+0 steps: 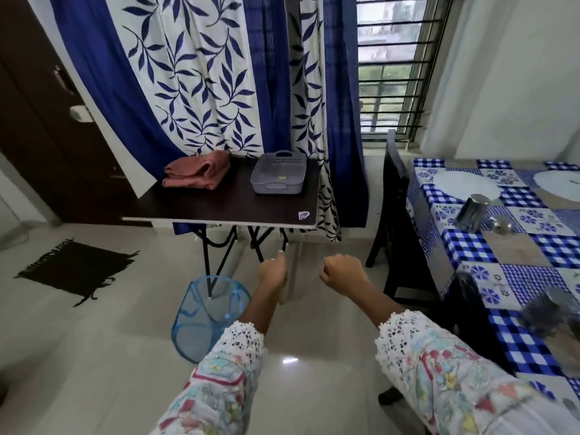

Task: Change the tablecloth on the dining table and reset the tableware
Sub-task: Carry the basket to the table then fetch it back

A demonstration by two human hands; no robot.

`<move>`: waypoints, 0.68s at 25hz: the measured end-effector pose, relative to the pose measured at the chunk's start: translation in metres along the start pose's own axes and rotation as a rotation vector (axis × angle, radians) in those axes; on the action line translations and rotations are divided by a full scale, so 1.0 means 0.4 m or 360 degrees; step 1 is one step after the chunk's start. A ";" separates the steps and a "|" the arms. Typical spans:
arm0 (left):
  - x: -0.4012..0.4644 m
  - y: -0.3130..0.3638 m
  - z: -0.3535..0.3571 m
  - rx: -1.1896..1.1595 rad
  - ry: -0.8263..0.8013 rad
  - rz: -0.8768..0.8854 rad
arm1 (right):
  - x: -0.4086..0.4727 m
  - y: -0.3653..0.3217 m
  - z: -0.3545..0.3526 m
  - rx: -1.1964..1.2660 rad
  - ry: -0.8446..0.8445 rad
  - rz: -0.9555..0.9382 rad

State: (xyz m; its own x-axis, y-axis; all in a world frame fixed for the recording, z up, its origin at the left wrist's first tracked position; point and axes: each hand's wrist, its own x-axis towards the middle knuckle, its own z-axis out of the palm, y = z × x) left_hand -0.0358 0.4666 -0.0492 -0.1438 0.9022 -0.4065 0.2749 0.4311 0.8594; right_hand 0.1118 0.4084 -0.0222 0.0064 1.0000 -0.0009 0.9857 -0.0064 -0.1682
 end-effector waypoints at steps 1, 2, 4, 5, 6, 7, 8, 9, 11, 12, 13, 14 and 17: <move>0.061 0.044 0.016 -0.0109 -0.0013 -0.0060 | 0.076 0.013 -0.001 -0.0003 -0.0008 0.0027; 0.110 0.094 0.029 -0.0236 -0.0032 -0.0122 | 0.151 0.023 -0.006 -0.0017 -0.0024 0.0045; 0.213 0.166 0.055 -0.0455 -0.0035 -0.0195 | 0.276 0.039 -0.014 -0.0028 -0.0007 0.0037; 0.271 0.202 0.068 -0.0545 -0.0044 -0.0247 | 0.347 0.048 -0.015 -0.0033 0.0000 0.0024; 0.318 0.229 0.076 -0.0616 -0.0040 -0.0306 | 0.411 0.052 -0.015 -0.0043 -0.0024 0.0006; 0.377 0.250 0.084 -0.0649 -0.0026 -0.0328 | 0.476 0.058 -0.013 -0.0058 -0.0038 -0.0020; 0.442 0.273 0.097 -0.0685 -0.0014 -0.0353 | 0.548 0.065 -0.010 -0.0079 -0.0036 -0.0043; 0.509 0.299 0.108 -0.0746 0.0012 -0.0357 | 0.624 0.071 -0.007 -0.0093 -0.0042 -0.0058; 0.640 0.354 0.133 -0.0894 0.0047 -0.0378 | 0.770 0.087 -0.008 -0.0107 -0.0024 -0.0101; 0.702 0.383 0.148 -0.0955 0.0033 -0.0411 | 0.842 0.098 -0.004 -0.0112 -0.0013 -0.0128; 0.769 0.405 0.165 -0.0999 0.0016 -0.0446 | 0.920 0.113 0.004 -0.0120 -0.0004 -0.0154; 0.834 0.433 0.181 -0.1008 0.0013 -0.0486 | 1.000 0.126 0.011 -0.0137 -0.0008 -0.0169; 1.027 0.517 0.225 -0.1113 -0.0009 -0.0594 | 1.238 0.156 0.010 -0.0149 -0.0104 -0.0192</move>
State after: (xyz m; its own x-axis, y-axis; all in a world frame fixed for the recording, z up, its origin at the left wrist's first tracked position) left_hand 0.0474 0.9276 -0.0664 -0.1034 0.7005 -0.7061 -0.4517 0.5994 0.6608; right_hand 0.1756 0.9031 -0.0372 -0.1211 0.9913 -0.0510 0.9901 0.1169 -0.0781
